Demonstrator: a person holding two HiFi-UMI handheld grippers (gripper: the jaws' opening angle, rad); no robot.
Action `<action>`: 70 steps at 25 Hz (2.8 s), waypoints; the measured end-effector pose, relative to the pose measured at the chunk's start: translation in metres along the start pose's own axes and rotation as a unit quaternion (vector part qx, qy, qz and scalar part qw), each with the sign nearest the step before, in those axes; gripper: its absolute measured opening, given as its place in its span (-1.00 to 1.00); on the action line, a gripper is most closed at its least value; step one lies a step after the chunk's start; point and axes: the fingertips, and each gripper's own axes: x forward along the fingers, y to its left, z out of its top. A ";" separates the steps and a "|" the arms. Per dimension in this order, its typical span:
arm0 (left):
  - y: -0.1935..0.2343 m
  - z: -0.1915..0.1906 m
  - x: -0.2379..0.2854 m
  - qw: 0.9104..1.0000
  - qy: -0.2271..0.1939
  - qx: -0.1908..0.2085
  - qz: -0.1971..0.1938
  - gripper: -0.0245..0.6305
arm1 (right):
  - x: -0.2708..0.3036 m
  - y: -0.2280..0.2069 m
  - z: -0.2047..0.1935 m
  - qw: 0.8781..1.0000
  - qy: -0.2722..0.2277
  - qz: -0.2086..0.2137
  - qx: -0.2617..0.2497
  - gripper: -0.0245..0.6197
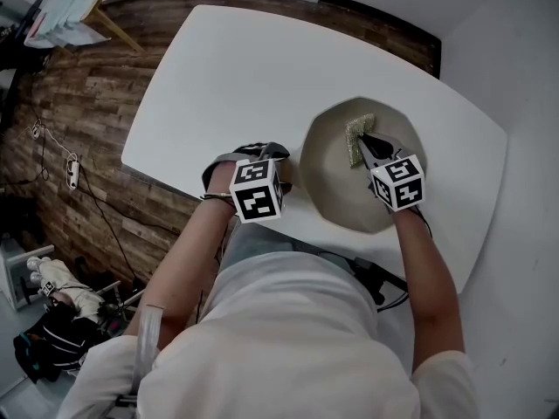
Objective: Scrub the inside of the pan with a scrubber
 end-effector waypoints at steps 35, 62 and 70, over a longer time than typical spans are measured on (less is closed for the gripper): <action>0.001 -0.003 0.001 0.998 0.011 0.055 0.006 -0.10 | 0.022 -0.049 0.021 0.996 -0.005 -0.091 -0.014 -0.80; 0.004 -0.002 0.003 0.998 0.012 0.060 0.003 -0.10 | -0.013 -0.086 0.003 0.988 0.035 -0.152 -0.001 -0.80; 0.005 -0.002 0.001 0.998 0.010 0.060 0.002 -0.10 | -0.013 -0.085 0.001 0.979 0.099 -0.171 -0.051 -0.80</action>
